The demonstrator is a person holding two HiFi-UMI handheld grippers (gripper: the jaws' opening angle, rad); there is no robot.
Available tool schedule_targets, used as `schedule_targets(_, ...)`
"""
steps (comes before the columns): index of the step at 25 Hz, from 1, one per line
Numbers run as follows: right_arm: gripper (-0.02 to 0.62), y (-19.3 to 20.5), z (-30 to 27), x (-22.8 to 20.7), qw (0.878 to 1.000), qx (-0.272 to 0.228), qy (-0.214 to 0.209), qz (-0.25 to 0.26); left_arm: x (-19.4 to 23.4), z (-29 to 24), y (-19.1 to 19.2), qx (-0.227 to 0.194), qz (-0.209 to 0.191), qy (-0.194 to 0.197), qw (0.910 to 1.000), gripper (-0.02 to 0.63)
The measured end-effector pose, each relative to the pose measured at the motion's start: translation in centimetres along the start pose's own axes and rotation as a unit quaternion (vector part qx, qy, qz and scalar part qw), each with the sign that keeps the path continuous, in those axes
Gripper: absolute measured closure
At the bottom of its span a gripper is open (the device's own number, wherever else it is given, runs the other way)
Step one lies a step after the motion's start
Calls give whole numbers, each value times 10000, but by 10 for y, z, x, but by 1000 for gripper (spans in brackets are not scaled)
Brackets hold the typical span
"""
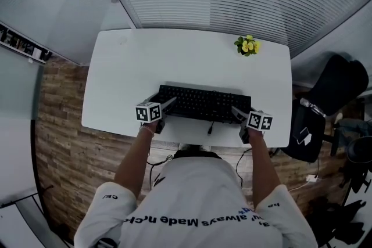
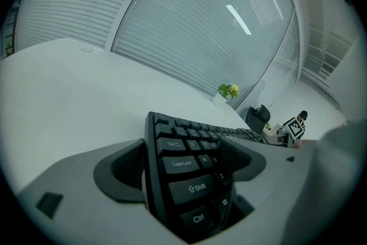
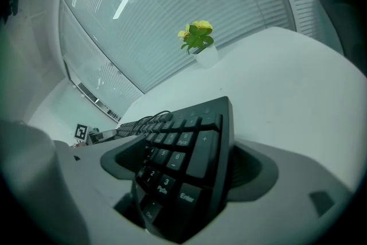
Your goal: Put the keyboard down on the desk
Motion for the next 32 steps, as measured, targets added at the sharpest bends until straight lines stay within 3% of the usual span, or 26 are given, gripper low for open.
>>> schedule_targets(23, 132, 4, -8, -6, 9994, 181, 298, -80, 6, -7, 6, 328, -34, -262, 9991, 201)
schedule_targets(32, 120, 6, -8, -6, 9988, 133, 480, -34, 6, -7, 2, 362, -345, -481, 9976, 201)
Point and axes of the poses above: the fingertips, and each gripper's own axes: z backward along the fingers, x to its left, y out of its underside, the point moved 4 cm from there along z, backward along the fingers, and after that the axes turned 4 degrees about -x, right-handed, at the moved point
